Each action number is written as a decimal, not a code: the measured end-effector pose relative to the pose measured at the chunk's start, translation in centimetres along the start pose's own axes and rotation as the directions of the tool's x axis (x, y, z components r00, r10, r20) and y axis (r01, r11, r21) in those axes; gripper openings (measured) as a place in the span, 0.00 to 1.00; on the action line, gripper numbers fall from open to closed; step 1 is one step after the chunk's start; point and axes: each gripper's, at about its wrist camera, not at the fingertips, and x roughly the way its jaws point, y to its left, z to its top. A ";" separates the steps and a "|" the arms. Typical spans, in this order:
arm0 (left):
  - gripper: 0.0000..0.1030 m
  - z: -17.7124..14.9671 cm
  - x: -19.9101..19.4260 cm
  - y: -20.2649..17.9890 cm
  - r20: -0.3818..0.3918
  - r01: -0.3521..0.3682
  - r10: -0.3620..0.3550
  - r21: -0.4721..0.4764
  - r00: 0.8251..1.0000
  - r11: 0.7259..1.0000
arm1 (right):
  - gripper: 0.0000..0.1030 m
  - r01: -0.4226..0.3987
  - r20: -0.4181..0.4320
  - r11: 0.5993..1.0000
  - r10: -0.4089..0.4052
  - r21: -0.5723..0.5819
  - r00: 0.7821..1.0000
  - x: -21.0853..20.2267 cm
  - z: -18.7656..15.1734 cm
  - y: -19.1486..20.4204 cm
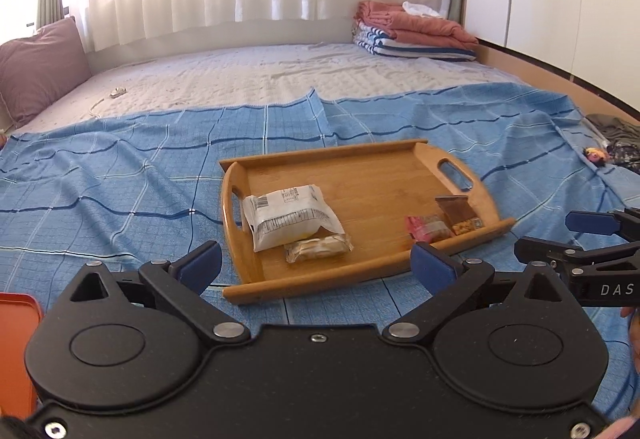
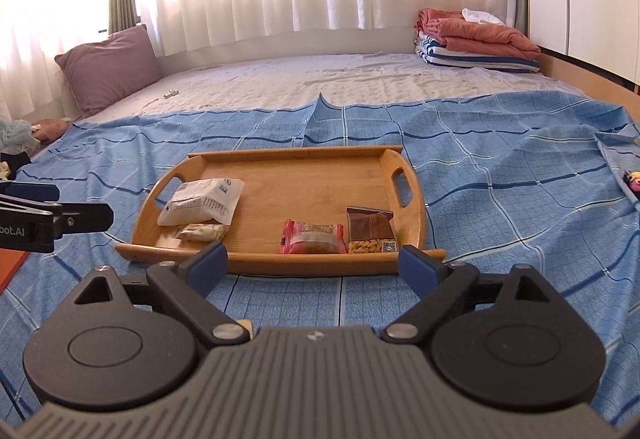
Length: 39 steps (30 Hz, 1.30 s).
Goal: Organize snacks
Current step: 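Move both tools back to the snack pile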
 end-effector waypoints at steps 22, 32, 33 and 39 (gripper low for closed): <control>1.00 -8.2 -10.5 0.1 0.025 0.031 -0.030 -0.051 0.999 0.998 | 0.99 -0.020 0.066 1.000 0.021 -0.009 0.998 -9.1 -5.9 2.8; 1.00 -13.2 -9.4 -0.2 -0.002 0.019 -0.019 -0.041 1.000 0.999 | 0.98 0.027 0.065 0.997 -0.023 -0.069 0.998 -9.3 -11.1 4.2; 1.00 -13.7 -9.1 -0.4 -0.008 0.018 -0.018 -0.033 1.000 0.999 | 0.98 0.033 0.063 0.997 -0.029 -0.074 0.998 -9.2 -11.5 4.3; 1.00 -16.4 -8.3 -1.7 -0.028 0.060 -0.060 -0.001 0.998 0.998 | 0.97 0.059 0.038 0.994 -0.056 -0.087 0.998 -8.8 -13.5 4.2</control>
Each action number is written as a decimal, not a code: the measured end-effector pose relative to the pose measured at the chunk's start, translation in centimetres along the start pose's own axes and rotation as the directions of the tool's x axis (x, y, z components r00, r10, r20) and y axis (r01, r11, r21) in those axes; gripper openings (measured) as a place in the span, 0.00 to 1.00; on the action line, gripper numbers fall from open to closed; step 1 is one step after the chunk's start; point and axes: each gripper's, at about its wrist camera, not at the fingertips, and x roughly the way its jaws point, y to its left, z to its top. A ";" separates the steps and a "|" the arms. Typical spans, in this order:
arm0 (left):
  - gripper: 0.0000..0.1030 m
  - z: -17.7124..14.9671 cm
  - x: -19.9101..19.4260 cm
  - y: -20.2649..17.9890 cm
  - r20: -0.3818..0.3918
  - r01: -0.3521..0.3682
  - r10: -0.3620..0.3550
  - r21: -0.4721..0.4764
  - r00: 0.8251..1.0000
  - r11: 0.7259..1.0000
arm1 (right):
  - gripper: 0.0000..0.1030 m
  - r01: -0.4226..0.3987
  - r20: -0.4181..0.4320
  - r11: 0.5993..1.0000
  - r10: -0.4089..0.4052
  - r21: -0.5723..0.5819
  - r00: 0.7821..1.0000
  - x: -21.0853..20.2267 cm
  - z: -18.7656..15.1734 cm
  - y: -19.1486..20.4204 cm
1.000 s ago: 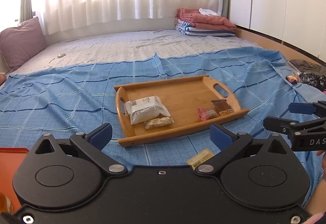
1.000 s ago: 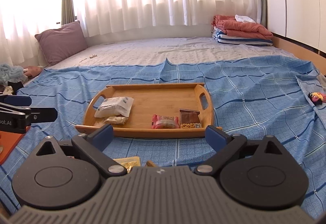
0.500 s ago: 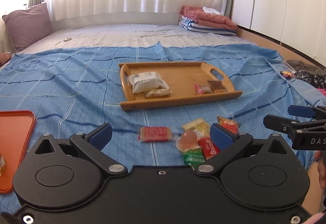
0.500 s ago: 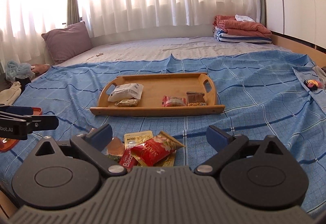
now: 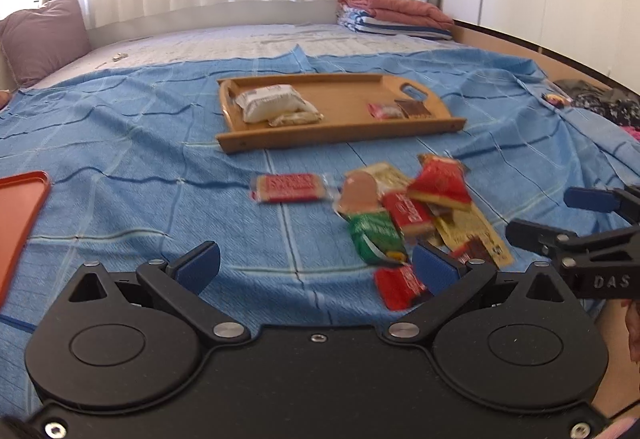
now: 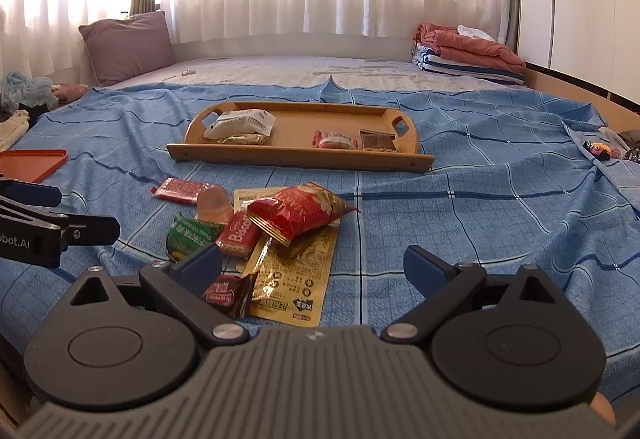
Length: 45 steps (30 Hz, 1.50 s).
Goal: Organize snacks
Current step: 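Move both tools back to the snack pile, then grasp the red chocolate bar with the left tool while the right tool grasps the red chips bag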
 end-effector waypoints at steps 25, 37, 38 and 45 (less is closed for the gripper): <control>1.00 -2.0 6.2 -8.8 -0.043 -0.037 0.033 -0.087 0.999 0.996 | 0.97 0.080 -0.033 0.993 -0.077 0.089 0.996 -0.1 -0.5 -5.1; 0.63 -2.6 4.5 -8.0 0.031 -0.022 0.023 -0.021 0.999 1.000 | 0.97 0.056 -0.064 0.994 -0.050 0.093 0.997 2.3 -0.7 -4.3; 0.63 -2.6 4.2 -7.8 0.038 -0.025 0.025 -0.016 0.999 1.000 | 0.97 0.050 -0.067 0.994 -0.043 0.096 0.997 2.5 -0.6 -4.1; 0.63 -2.0 2.4 -5.6 0.077 -0.076 0.077 -0.020 0.994 0.997 | 0.97 -0.059 -0.076 0.980 0.075 0.188 0.994 4.1 -0.1 -2.5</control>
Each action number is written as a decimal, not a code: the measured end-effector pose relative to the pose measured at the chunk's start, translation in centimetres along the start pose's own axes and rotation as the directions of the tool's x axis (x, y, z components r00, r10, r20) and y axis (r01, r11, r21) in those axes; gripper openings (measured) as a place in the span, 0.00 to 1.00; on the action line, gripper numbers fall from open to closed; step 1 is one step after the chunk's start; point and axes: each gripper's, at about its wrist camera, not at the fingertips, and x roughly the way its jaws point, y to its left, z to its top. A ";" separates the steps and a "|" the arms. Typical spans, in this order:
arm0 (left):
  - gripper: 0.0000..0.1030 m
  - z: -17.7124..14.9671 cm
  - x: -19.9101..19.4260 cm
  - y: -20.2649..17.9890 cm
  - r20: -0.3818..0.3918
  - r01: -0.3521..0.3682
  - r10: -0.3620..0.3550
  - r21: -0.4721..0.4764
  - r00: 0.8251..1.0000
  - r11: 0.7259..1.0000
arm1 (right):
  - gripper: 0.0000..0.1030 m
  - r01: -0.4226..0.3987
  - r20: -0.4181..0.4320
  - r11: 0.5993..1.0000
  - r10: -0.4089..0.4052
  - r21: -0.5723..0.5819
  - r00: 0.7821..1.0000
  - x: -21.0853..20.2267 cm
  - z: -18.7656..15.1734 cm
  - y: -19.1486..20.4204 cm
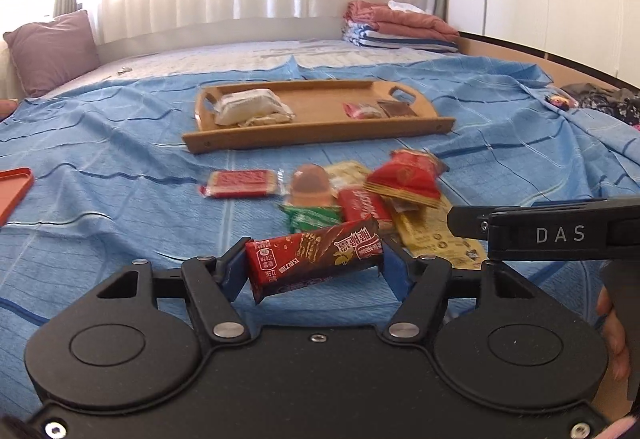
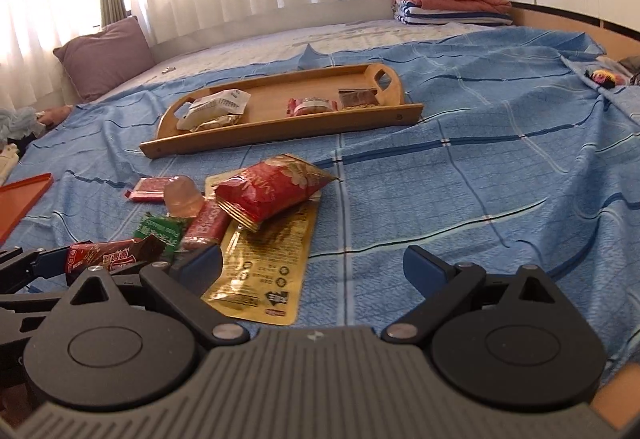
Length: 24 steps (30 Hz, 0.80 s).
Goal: Organize snacks
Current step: 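Grasp the red chocolate bar with the left tool while the right tool grasps the red chips bag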
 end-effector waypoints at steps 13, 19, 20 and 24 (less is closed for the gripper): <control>0.63 1.1 0.8 6.1 0.001 -0.138 0.139 -0.104 0.990 0.985 | 0.78 0.042 -0.048 0.999 -0.043 -0.025 0.998 3.2 -0.3 2.9; 0.63 1.2 1.4 7.3 -0.007 -0.163 0.164 -0.127 0.987 0.978 | 0.76 0.097 -0.016 0.992 -0.099 -0.084 0.995 4.0 -0.5 4.2; 0.63 1.2 1.5 7.5 -0.007 -0.166 0.166 -0.129 0.986 0.978 | 0.76 0.109 -0.010 0.989 -0.111 -0.100 0.994 4.1 -0.6 4.4; 0.63 1.3 1.5 7.9 -0.006 -0.175 0.176 -0.134 0.984 0.975 | 0.73 0.115 -0.005 0.986 -0.116 -0.124 0.993 3.9 -0.9 4.7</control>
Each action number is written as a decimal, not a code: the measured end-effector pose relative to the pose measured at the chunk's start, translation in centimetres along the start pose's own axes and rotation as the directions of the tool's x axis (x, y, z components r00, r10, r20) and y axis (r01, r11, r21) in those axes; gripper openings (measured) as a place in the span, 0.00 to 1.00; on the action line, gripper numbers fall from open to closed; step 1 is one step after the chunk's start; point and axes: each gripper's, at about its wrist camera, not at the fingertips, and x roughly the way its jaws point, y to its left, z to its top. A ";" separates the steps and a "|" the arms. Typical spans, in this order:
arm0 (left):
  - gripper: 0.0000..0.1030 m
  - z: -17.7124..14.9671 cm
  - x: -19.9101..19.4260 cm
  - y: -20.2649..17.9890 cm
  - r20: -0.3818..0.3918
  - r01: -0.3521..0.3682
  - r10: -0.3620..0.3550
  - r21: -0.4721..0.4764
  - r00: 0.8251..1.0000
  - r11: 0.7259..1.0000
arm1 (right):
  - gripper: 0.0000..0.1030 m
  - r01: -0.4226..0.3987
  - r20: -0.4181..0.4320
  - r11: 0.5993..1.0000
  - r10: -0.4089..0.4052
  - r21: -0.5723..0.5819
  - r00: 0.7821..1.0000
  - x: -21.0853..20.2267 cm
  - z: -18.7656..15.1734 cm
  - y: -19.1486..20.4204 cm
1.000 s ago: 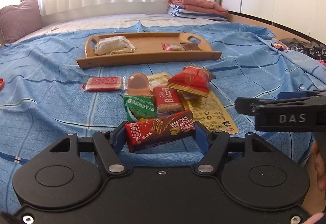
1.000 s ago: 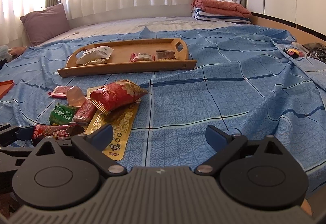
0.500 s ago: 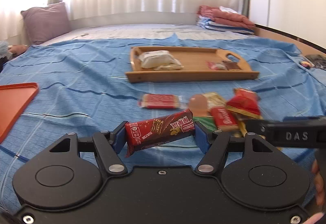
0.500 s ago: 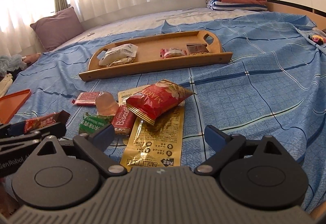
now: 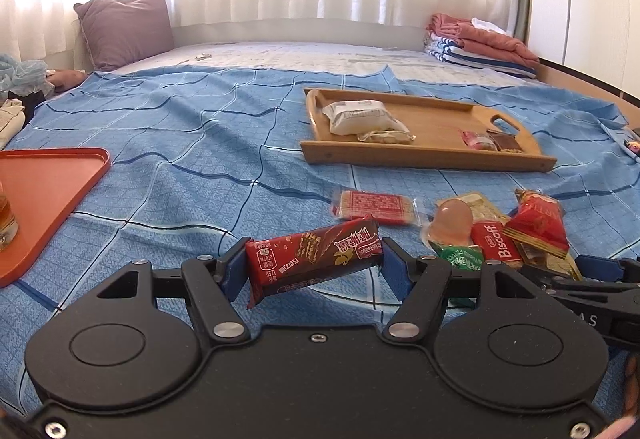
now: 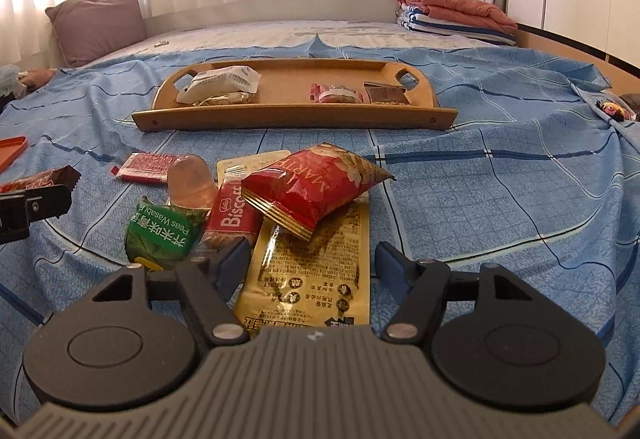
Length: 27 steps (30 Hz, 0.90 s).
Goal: Organize snacks
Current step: 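Grasp the red chocolate bar with the left tool while the right tool grasps the red chips bag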
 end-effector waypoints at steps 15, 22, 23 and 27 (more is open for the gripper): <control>0.63 0.2 0.5 0.5 0.004 -0.014 0.014 -0.018 1.000 1.000 | 0.74 0.006 -0.002 0.999 -0.006 0.035 1.000 -3.2 -0.8 -2.3; 0.63 0.6 0.6 0.5 0.008 -0.012 0.012 -0.023 1.000 1.000 | 0.89 0.015 0.026 0.997 -0.017 0.080 1.000 -1.2 1.6 -2.0; 0.63 0.8 0.6 0.5 0.013 -0.011 0.011 -0.018 1.000 1.000 | 0.89 0.018 0.017 0.995 -0.020 0.096 1.000 -0.6 1.9 -2.0; 0.63 1.8 0.8 0.5 0.034 -0.007 0.007 -0.011 0.999 1.000 | 0.85 0.003 -0.033 0.981 0.004 0.196 0.999 1.3 2.6 -2.7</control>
